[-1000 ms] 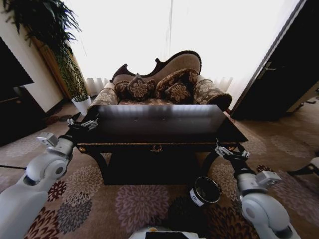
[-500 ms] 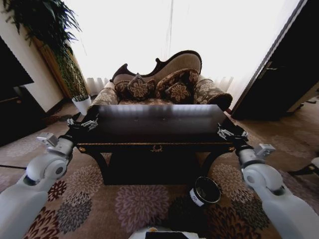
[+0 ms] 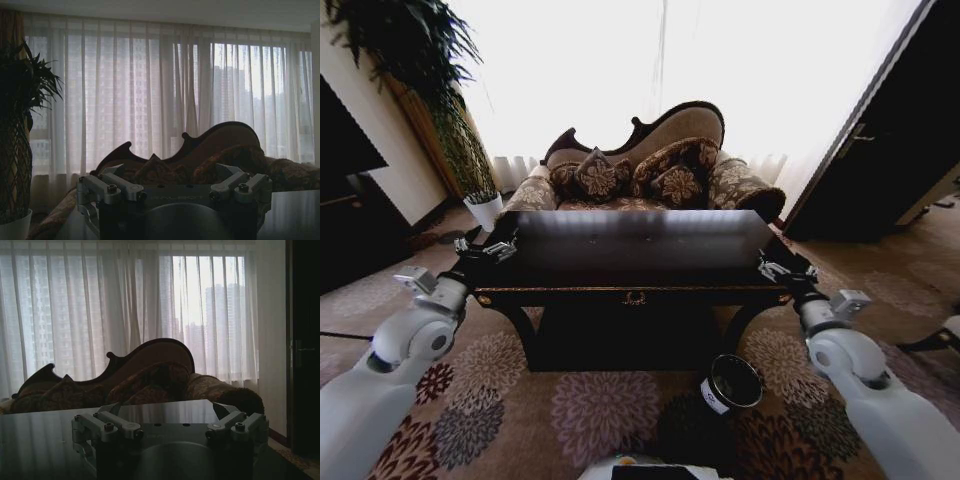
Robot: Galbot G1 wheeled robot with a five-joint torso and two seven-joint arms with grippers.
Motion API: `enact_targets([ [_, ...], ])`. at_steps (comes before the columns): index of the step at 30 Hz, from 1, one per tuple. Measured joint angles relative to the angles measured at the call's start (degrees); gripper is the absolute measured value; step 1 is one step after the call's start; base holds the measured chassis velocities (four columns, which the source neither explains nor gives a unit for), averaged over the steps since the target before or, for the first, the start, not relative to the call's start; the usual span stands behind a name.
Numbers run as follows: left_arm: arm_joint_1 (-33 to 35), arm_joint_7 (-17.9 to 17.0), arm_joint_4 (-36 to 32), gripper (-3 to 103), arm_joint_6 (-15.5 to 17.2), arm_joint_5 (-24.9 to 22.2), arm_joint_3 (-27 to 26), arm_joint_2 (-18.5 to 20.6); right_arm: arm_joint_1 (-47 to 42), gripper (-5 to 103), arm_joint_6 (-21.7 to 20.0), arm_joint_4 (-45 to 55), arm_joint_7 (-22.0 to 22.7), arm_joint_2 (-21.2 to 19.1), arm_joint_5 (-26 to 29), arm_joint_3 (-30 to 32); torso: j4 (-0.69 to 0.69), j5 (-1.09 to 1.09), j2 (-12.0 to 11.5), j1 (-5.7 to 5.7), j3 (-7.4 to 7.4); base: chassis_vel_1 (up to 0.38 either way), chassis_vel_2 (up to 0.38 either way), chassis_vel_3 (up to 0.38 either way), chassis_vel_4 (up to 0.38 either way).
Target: Move to the front of the table and place the trash on the table into the trash bin.
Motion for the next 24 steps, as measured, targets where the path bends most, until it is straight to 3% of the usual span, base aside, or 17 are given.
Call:
enact_targets([
  [15, 0.0, 0.0, 0.0, 100, 0.0, 0.0, 0.0, 0.0, -0.1, 100, 0.02, 0.14, -0.04, 0.11, -0.11, 0.03, 0.0, 0.0, 0.0, 0.01, 0.0, 0.0, 0.0, 0.0, 0.0],
  [24, 0.0, 0.0, 0.0, 100, 0.0, 0.0, 0.0, 0.0, -0.11, 100, 0.03, 0.17, -0.04, 0.12, -0.14, 0.07, 0.0, 0.0, 0.0, 0.0, 0.01, 0.089, -0.096, -0.098, 0.095],
])
